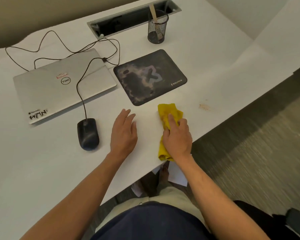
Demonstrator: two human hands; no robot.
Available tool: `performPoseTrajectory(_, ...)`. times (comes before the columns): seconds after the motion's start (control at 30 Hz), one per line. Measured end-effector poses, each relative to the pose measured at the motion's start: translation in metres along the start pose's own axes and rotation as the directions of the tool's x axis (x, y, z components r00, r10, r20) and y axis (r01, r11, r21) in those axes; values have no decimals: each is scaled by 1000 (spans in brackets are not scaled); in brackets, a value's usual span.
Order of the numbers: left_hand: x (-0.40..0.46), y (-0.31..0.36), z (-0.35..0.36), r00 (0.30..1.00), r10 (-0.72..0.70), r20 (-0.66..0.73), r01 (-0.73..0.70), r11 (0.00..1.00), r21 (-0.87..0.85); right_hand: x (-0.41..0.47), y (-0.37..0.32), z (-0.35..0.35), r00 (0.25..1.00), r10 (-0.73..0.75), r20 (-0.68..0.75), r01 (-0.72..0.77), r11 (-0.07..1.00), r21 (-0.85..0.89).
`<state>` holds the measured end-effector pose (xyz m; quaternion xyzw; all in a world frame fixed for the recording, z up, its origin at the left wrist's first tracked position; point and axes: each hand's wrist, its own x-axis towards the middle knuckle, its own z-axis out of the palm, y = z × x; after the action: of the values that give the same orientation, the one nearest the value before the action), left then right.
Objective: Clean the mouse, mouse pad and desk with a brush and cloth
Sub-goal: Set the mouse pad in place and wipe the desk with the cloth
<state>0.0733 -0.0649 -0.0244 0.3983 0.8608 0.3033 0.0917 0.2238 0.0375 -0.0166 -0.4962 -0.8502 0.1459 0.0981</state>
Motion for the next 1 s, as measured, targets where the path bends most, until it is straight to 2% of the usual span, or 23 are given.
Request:
performPoseTrajectory(0.17, 16, 22, 18, 993, 67, 99, -68, 998, 8, 9, 57, -26, 954, 296, -55, -293, 955, 50)
performPoseTrajectory(0.23, 23, 31, 24, 987, 124, 107, -124, 992, -3, 12, 65, -35, 930, 357, -86, -348, 931, 107)
performPoseTrajectory(0.3, 32, 38, 31, 980, 166, 110, -167, 986, -2, 18, 55, -38, 934, 340, -108, -320, 933, 166)
performPoseTrajectory(0.37, 42, 44, 37, 974, 198, 110, -200, 980, 10, 29, 32, -34, 964, 243, -106, -219, 955, 200)
performPoseTrajectory(0.43, 54, 48, 42, 966, 230, 118, -234, 972, 20, 41, 8, -23, 990, 127, -61, -115, 978, 175)
performPoseTrajectory(0.5, 63, 49, 45, 961, 241, 135, -247, 968, 34, 55, -7, -13, 997, 82, 13, -83, 990, 113)
performPoseTrajectory(0.57, 69, 45, 49, 959, 233, 160, -243, 969, 49, 66, -8, -8, 994, 99, 49, -102, 993, 56)
performPoseTrajectory(0.7, 71, 37, 54, 957, 218, 194, -239, 967, 91, 75, 20, -11, 979, 205, 9, -205, 978, 34)
performPoseTrajectory(0.83, 70, 37, 57, 960, 211, 183, -233, 967, 107, 62, 62, -23, 932, 357, -63, -355, 934, 41)
performPoseTrajectory(0.93, 71, 36, 58, 959, 217, 181, -240, 964, 114, 42, 86, -33, 854, 515, -80, -506, 856, 108)
performPoseTrajectory(1.0, 71, 36, 58, 959, 220, 181, -243, 963, 117, 28, 95, -39, 784, 615, -90, -587, 780, 216)
